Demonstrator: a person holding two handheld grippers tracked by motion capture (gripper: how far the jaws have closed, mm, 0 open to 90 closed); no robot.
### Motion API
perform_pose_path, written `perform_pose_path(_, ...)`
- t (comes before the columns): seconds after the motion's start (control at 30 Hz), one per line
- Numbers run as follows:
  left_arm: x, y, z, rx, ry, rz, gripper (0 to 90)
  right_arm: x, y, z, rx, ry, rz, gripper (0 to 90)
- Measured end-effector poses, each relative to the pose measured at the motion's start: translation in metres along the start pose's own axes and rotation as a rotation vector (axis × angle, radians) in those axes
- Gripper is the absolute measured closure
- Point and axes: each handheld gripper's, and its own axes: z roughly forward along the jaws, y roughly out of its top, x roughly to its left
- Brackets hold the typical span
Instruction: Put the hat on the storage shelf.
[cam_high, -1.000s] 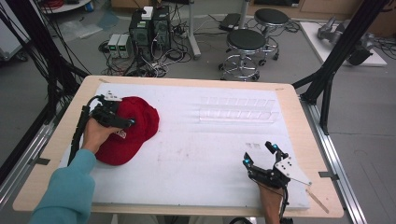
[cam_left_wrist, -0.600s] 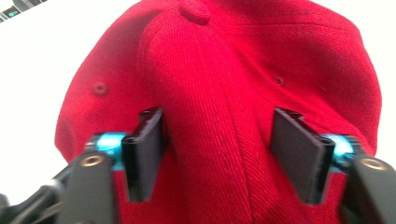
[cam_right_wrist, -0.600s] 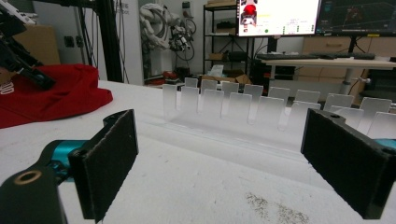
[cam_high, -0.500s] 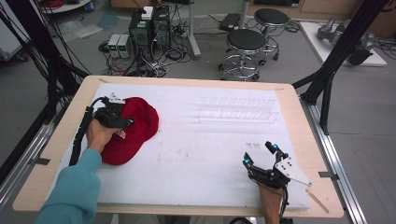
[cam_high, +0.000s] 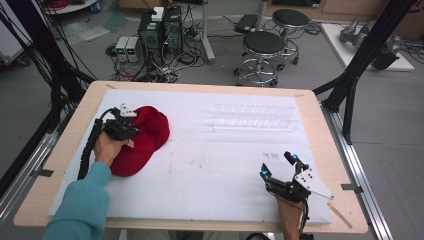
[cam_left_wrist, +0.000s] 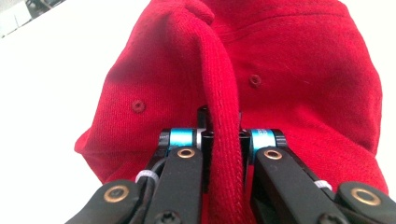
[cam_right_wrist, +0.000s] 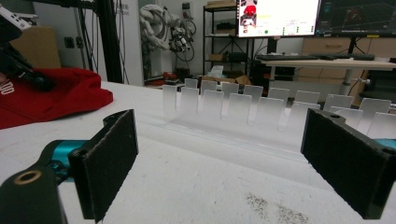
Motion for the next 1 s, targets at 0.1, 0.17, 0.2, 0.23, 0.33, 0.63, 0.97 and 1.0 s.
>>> perform_pose_path(0.1,0.001,-0.001,-0.002,-0.006,-0.006,-0.003,87.6,-0.001,0.000,0.000,-0.003,-0.001,-0.007,10.0)
perform_pose_path(0.17,0.002,-0.001,-0.003,-0.010,-0.009,-0.008,87.6,0.000,0.000,0.000,0.001,-0.001,0.001,10.0)
perform_pose_path(0.2,0.002,-0.001,-0.003,-0.014,-0.010,-0.011,87.6,-0.001,0.000,0.000,-0.003,-0.001,-0.007,10.0)
perform_pose_path(0.23,0.002,-0.001,-0.004,-0.014,-0.009,-0.006,87.6,0.000,0.000,0.000,0.000,0.000,0.001,10.0)
perform_pose_path(0.33,0.002,-0.001,-0.006,-0.026,-0.015,-0.008,87.6,-0.001,0.000,0.000,-0.002,-0.001,-0.007,10.0)
perform_pose_path(0.63,0.004,0.000,-0.029,-0.185,-0.076,-0.025,87.7,-0.001,0.000,0.000,0.001,0.001,0.002,10.0)
perform_pose_path(0.97,0.004,0.002,-0.059,-0.363,-0.186,-0.081,87.7,0.000,0.002,0.003,0.034,-0.003,-0.001,10.0)
perform_pose_path(1.0,0.003,0.002,-0.062,-0.382,-0.196,-0.086,87.7,0.000,0.002,0.003,0.034,-0.003,-0.001,10.0)
